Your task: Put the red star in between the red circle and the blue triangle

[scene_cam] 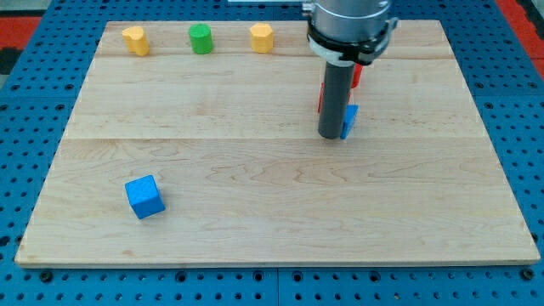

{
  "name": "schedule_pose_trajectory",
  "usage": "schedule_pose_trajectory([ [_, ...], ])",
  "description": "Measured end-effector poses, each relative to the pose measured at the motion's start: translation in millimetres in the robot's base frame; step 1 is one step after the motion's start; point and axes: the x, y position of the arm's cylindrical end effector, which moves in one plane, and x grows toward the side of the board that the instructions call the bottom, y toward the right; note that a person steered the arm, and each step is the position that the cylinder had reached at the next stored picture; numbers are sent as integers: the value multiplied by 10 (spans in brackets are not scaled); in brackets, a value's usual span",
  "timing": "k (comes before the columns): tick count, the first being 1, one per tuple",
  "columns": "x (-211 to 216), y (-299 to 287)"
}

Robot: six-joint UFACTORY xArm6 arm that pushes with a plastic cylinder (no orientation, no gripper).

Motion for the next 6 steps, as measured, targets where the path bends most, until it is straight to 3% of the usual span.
schedule_pose_trajectory([
  [2,-512,-460],
  [3,-684,-132],
  [5,-160,296],
  [6,-136,630],
])
